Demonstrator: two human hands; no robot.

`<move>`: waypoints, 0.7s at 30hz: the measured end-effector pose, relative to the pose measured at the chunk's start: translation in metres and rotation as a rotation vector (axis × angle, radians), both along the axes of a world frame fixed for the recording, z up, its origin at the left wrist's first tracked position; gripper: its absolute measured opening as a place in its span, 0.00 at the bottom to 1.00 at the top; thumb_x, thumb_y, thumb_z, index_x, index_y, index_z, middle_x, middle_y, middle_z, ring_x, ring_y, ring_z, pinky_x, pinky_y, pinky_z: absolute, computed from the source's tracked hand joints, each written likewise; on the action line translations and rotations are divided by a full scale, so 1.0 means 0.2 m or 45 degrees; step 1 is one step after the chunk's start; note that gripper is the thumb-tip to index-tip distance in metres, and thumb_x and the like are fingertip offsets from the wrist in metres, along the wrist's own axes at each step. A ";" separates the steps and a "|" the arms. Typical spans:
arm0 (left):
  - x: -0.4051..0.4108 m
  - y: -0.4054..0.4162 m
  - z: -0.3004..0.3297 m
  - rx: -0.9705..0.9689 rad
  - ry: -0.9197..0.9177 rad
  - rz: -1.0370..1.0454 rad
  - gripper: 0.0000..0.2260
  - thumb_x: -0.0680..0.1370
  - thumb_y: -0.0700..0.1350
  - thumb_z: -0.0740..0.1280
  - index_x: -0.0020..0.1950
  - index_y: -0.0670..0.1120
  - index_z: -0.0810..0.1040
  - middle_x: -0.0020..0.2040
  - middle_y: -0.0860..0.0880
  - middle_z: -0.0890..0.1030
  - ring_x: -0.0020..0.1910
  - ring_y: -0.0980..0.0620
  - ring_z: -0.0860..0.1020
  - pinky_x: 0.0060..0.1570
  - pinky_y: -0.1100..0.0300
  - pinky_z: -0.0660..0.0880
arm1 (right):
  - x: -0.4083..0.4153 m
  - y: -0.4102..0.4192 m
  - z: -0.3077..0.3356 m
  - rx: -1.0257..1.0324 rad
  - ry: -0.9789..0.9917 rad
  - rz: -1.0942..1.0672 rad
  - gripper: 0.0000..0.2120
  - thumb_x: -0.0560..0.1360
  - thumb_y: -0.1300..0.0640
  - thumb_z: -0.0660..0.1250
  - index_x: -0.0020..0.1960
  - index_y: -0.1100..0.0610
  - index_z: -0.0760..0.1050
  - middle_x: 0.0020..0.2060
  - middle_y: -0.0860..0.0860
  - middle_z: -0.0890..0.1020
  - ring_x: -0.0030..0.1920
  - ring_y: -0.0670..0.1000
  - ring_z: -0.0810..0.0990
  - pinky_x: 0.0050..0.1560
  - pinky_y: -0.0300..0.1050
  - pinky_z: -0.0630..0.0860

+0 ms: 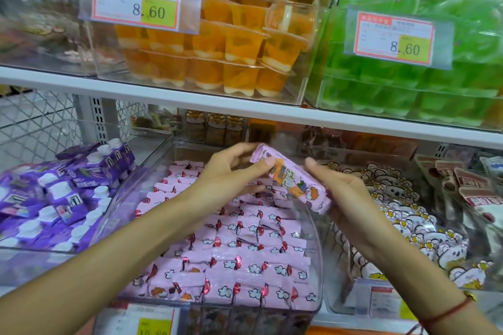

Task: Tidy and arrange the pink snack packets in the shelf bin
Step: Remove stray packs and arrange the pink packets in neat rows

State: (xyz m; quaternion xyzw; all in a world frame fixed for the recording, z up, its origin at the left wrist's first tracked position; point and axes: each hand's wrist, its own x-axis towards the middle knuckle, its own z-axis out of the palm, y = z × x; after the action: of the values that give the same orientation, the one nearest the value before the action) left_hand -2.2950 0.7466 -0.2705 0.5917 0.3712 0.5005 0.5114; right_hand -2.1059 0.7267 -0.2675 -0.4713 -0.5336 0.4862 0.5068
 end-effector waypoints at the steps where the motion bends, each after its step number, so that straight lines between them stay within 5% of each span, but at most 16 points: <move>1: 0.00 0.00 0.00 -0.025 -0.047 0.009 0.15 0.75 0.46 0.69 0.61 0.48 0.77 0.50 0.51 0.84 0.48 0.57 0.83 0.42 0.68 0.78 | 0.00 0.00 0.00 -0.089 0.119 0.045 0.20 0.73 0.44 0.63 0.48 0.60 0.84 0.44 0.59 0.85 0.39 0.53 0.84 0.39 0.40 0.80; 4: 0.00 0.01 -0.02 -0.141 -0.209 0.065 0.16 0.75 0.46 0.70 0.62 0.45 0.75 0.52 0.48 0.84 0.48 0.55 0.83 0.42 0.67 0.79 | 0.03 0.01 0.01 -0.153 0.321 0.115 0.25 0.78 0.41 0.55 0.55 0.61 0.79 0.50 0.60 0.84 0.45 0.55 0.85 0.40 0.39 0.81; 9: 0.05 0.05 -0.04 -0.125 -0.128 0.124 0.15 0.74 0.49 0.70 0.58 0.46 0.74 0.47 0.50 0.84 0.43 0.55 0.84 0.39 0.65 0.80 | 0.01 0.01 -0.01 0.214 0.078 -0.002 0.13 0.70 0.50 0.68 0.48 0.59 0.80 0.43 0.54 0.85 0.42 0.48 0.83 0.42 0.34 0.78; 12: 0.06 0.14 -0.05 0.133 0.332 0.109 0.10 0.77 0.51 0.66 0.57 0.51 0.74 0.54 0.56 0.80 0.49 0.63 0.79 0.50 0.64 0.78 | 0.02 0.04 -0.02 0.271 0.025 -0.225 0.08 0.74 0.58 0.68 0.50 0.61 0.79 0.45 0.59 0.84 0.44 0.50 0.82 0.53 0.40 0.78; 15: 0.08 0.26 -0.08 0.249 0.845 0.046 0.12 0.80 0.47 0.62 0.64 0.52 0.73 0.63 0.52 0.76 0.60 0.53 0.76 0.61 0.53 0.73 | 0.05 0.13 -0.02 0.252 -0.028 -0.501 0.12 0.74 0.60 0.69 0.55 0.61 0.74 0.51 0.58 0.83 0.52 0.54 0.81 0.61 0.50 0.75; 18: 0.13 0.35 -0.13 0.379 1.331 0.019 0.14 0.81 0.47 0.59 0.65 0.49 0.74 0.65 0.48 0.74 0.60 0.47 0.74 0.60 0.49 0.73 | 0.05 0.20 -0.02 0.320 -0.222 -0.585 0.17 0.73 0.58 0.71 0.58 0.61 0.71 0.50 0.56 0.81 0.53 0.55 0.80 0.60 0.54 0.74; 21: 0.13 0.37 -0.17 0.545 1.522 -0.001 0.14 0.81 0.48 0.58 0.63 0.50 0.77 0.67 0.49 0.73 0.65 0.46 0.70 0.63 0.50 0.69 | 0.05 0.23 -0.03 0.443 -0.414 -0.613 0.15 0.72 0.58 0.72 0.53 0.56 0.69 0.43 0.49 0.80 0.48 0.49 0.79 0.51 0.45 0.75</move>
State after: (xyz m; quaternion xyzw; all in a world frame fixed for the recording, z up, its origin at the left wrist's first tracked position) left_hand -2.2694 0.8208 -0.3044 0.8583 0.4841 0.1467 0.0864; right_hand -2.0962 0.7730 -0.2741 -0.5616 -0.5556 0.1728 0.5882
